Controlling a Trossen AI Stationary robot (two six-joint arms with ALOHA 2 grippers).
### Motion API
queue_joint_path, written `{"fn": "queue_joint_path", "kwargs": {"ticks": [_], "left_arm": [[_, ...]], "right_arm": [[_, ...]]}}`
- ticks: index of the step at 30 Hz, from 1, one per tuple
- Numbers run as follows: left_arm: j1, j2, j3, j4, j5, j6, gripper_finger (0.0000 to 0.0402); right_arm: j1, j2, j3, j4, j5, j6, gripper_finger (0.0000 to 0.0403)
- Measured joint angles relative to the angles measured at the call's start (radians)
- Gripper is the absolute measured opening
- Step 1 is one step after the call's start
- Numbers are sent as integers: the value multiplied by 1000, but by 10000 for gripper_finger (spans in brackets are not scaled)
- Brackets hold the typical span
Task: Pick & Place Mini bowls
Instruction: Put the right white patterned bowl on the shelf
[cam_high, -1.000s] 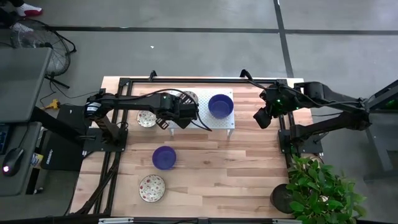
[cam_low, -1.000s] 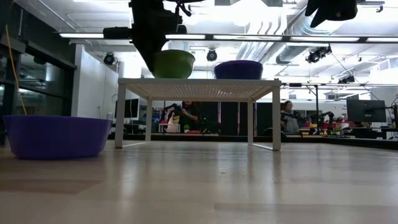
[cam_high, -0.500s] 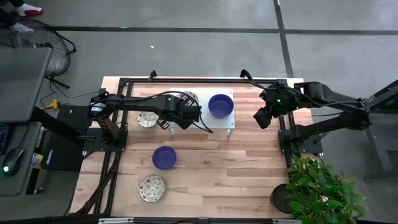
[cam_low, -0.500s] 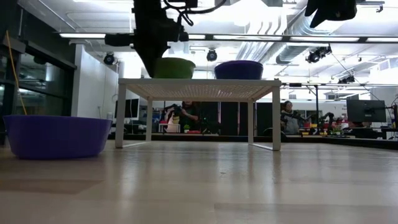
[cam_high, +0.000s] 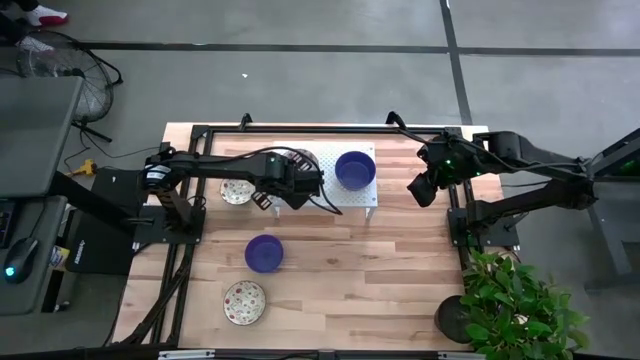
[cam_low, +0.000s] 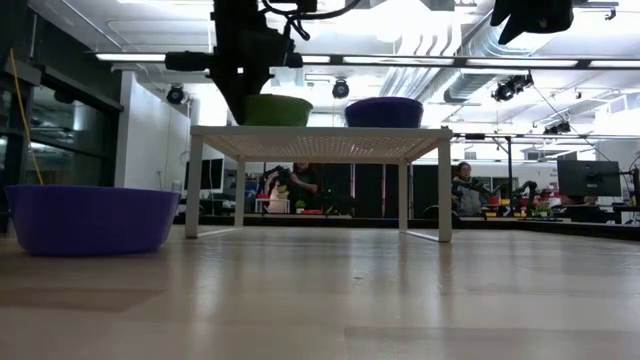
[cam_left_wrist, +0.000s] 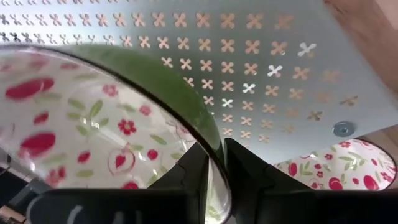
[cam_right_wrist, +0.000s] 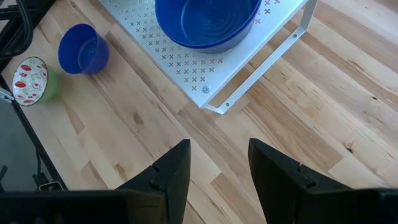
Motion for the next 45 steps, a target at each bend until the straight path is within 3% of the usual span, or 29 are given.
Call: {"fn": "queue_joint_path", "kwargs": {"ticks": [8, 22, 45], "left_arm": [[0, 0, 4, -5, 1, 1, 50], [0, 0, 129, -53, 13, 47, 51], [-2, 0, 131, -47, 141, 51, 51]], "right_arm": [[0, 0, 0, 0, -5, -4, 149], [0, 0, 0, -1, -16, -11, 150], [0, 0, 0, -1, -15, -11, 149]]}}
